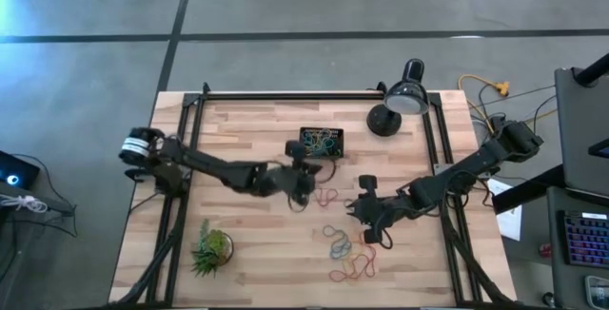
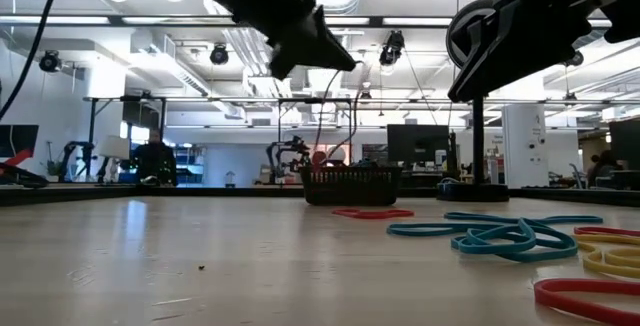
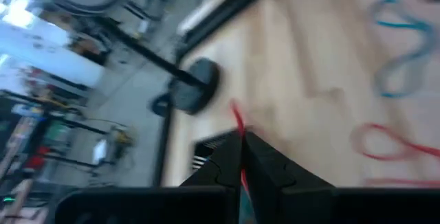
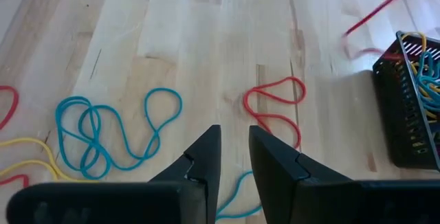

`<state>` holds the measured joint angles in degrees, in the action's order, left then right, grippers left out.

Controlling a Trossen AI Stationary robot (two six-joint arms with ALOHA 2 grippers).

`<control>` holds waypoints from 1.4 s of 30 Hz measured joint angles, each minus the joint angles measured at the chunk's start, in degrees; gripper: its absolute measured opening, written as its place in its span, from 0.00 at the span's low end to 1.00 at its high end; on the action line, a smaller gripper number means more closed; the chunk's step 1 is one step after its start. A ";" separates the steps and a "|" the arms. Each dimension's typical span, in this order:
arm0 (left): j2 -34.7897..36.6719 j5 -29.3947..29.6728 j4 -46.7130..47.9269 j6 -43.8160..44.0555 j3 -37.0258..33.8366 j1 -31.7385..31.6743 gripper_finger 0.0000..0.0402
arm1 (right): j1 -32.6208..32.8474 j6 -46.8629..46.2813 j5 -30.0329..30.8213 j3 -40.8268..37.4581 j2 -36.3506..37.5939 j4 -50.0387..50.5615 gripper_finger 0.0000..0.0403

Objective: Pick and place rubber bands into bin
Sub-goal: Put the red rubber band into the basket

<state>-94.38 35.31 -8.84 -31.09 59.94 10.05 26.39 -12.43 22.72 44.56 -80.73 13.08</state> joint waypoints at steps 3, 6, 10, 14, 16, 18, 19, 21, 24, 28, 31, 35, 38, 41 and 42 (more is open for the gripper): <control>0.31 -0.63 -1.19 -2.59 -0.08 -4.11 0.00 | 0.00 -0.01 0.00 0.00 0.00 -0.03 0.18; 0.34 -4.60 -1.78 -2.94 0.04 -8.88 0.00 | 0.02 -0.02 0.00 0.00 0.00 -0.07 0.19; -0.12 -9.90 -3.32 -2.73 -0.20 -14.73 0.00 | 0.00 -0.02 -0.02 0.00 0.00 -0.14 0.18; -0.32 -12.51 -4.27 -2.73 -0.18 -18.77 0.00 | 0.00 -0.02 -0.02 0.00 0.00 -0.17 0.17; -0.32 -14.79 -4.66 -2.54 -0.04 -20.37 0.00 | 0.00 0.00 -0.02 0.00 0.00 -0.13 0.17; -0.32 -15.91 -4.66 -2.33 -0.08 -21.47 0.00 | 0.00 0.00 -0.02 0.00 0.00 -0.14 0.18; -0.32 -16.25 -4.92 -2.32 -0.20 -21.89 0.00 | 0.00 0.00 -0.02 0.00 0.00 -0.13 0.18; -0.32 -17.46 -5.18 -2.29 -0.38 -22.70 0.00 | 0.00 0.00 -0.01 0.00 0.00 -0.14 0.18; -0.86 -20.14 -5.63 -1.87 -0.52 -23.56 0.00 | 0.00 0.00 -0.02 -0.08 0.00 -0.15 0.17; -2.88 -22.17 -5.74 -0.80 -0.57 -24.31 0.00 | 0.00 -0.02 -0.02 -0.15 0.00 -0.36 0.16; -5.53 -26.99 -5.13 1.32 -0.57 -24.83 0.00 | 0.00 -0.02 0.00 -0.17 0.00 -0.57 0.16; -9.52 -27.56 -5.11 2.23 -0.59 -25.05 0.00 | 0.00 -0.13 -0.02 -0.20 0.00 -0.59 0.16; -11.43 -27.59 -4.66 2.37 -0.57 -25.11 0.00 | 0.00 -0.22 -0.02 -0.22 0.00 -0.59 0.17; -12.40 -27.77 -2.18 3.74 0.49 -25.43 0.00 | 0.00 -0.22 -0.02 -0.24 -0.02 -0.58 0.18; -12.43 -27.78 -0.91 3.95 0.77 -25.53 0.00 | 0.00 -0.22 -0.02 -0.29 -0.02 -0.58 0.18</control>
<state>-106.80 7.53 -9.76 -27.14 60.72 -15.48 26.39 -12.64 22.70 44.27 -80.75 12.50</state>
